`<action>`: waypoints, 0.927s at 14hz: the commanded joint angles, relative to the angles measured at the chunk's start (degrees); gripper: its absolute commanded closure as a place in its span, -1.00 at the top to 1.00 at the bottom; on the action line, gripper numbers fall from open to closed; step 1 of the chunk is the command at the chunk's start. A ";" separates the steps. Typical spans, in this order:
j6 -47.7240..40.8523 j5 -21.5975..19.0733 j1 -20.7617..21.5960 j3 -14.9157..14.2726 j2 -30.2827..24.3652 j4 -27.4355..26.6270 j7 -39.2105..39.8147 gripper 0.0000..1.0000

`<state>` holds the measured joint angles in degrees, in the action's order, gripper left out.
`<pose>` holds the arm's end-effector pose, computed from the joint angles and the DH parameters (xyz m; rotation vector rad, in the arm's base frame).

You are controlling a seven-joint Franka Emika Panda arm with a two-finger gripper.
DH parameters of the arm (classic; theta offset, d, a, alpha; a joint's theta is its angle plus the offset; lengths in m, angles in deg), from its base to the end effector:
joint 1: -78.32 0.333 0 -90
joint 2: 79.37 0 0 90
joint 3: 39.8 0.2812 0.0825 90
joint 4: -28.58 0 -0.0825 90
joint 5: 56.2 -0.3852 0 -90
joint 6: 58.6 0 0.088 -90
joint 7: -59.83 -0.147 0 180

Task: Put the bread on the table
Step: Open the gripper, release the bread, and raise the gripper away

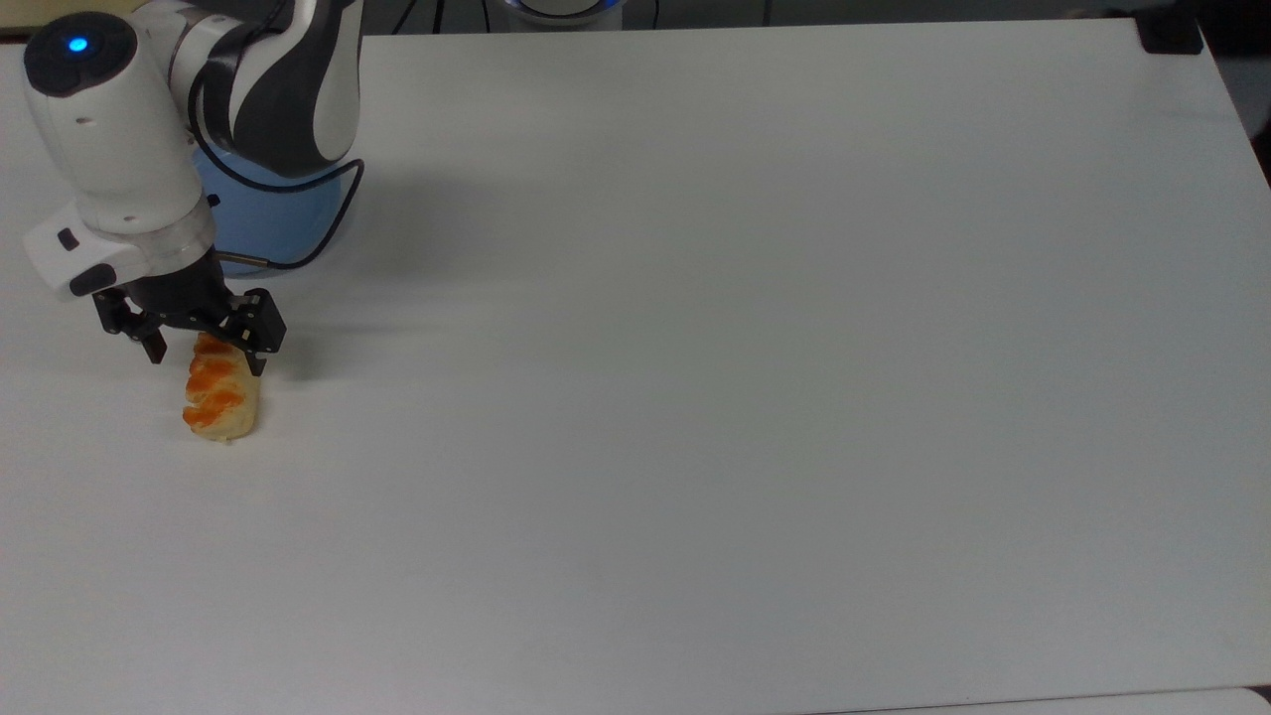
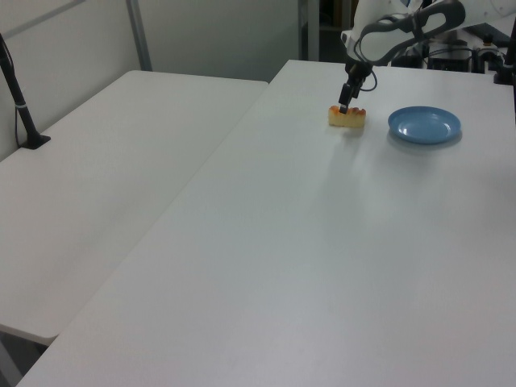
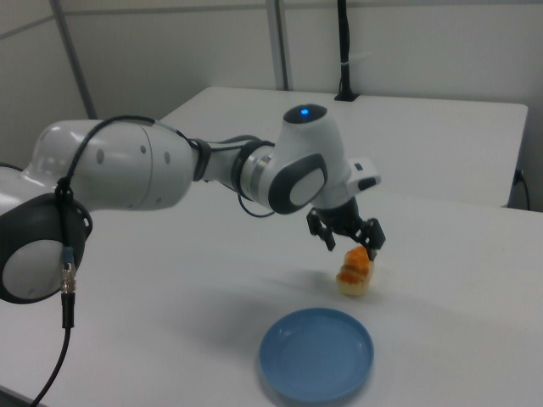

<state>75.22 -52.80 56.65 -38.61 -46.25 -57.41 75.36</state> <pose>0.6747 -0.2569 0.2884 3.0056 -0.0837 0.3520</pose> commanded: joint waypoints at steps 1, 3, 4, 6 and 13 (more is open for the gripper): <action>-6.79 1.00 5.48 -0.48 -6.13 -0.84 -6.37 1.00; -13.21 0.56 8.48 -0.30 -10.78 -1.10 -9.53 1.00; -17.06 0.38 10.40 -0.30 -13.67 -1.37 -11.63 1.00; -24.09 0.38 14.09 -0.39 -17.54 -1.37 -14.28 1.00; -36.87 0.91 22.46 -0.92 -28.27 -4.09 -21.32 1.00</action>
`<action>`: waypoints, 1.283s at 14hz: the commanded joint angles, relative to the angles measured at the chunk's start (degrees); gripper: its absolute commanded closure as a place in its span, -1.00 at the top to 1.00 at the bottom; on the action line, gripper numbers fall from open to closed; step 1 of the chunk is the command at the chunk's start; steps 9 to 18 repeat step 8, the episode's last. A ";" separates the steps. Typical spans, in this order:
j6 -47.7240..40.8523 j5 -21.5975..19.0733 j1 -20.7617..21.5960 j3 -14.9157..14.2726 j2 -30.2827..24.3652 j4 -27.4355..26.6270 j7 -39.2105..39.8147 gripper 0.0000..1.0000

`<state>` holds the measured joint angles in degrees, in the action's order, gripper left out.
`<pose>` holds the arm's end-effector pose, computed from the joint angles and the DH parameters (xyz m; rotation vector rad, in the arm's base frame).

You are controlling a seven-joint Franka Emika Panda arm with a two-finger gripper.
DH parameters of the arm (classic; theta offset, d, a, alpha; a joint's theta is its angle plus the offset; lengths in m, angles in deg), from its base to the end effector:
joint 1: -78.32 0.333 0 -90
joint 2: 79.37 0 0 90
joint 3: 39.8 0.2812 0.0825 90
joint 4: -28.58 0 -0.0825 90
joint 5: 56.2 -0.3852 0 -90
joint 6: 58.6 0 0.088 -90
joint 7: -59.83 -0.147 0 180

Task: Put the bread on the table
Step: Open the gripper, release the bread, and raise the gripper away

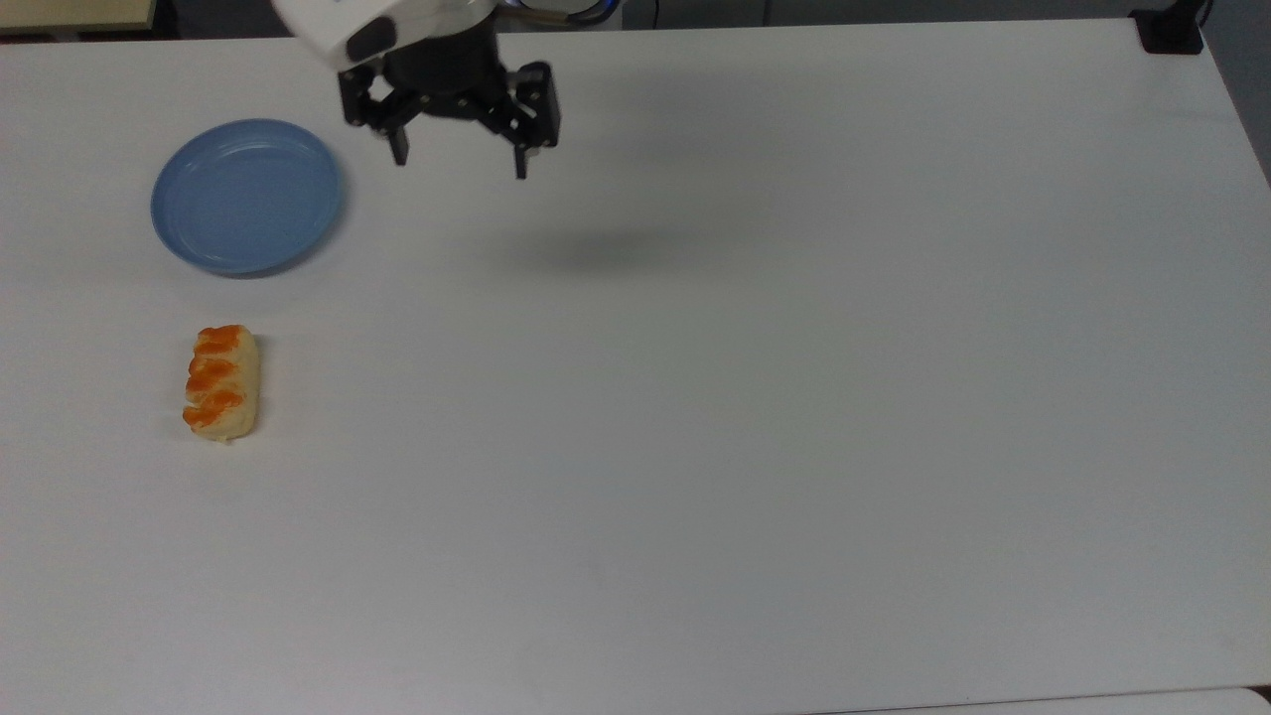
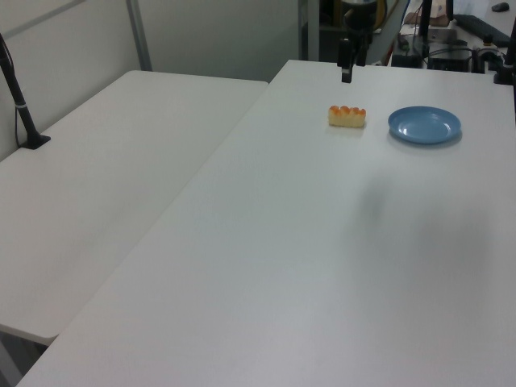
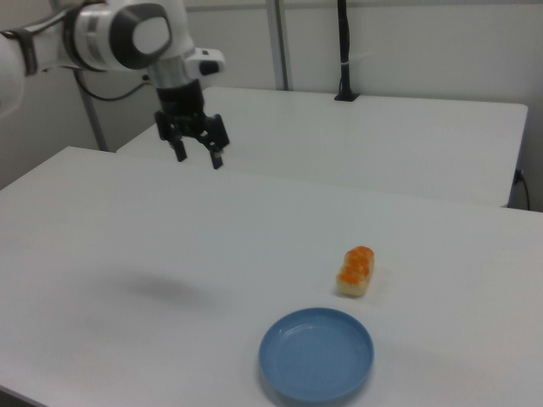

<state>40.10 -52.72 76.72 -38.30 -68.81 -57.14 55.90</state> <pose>0.6187 -0.0101 0.4913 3.0853 -0.0972 0.0681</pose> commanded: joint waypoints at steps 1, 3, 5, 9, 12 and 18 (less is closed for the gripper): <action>-4.63 0.82 2.48 -1.32 -7.90 -5.15 -1.87 1.00; -6.59 0.91 2.48 -2.45 -10.29 -6.21 -0.82 1.00; -6.68 0.82 1.95 -2.73 -10.12 -5.69 0.50 1.00; -6.68 0.56 1.77 -2.72 -10.12 -5.60 0.42 1.00; -6.68 0.56 1.77 -2.72 -10.12 -5.60 0.42 1.00; -6.68 0.56 1.77 -2.72 -10.12 -5.60 0.42 1.00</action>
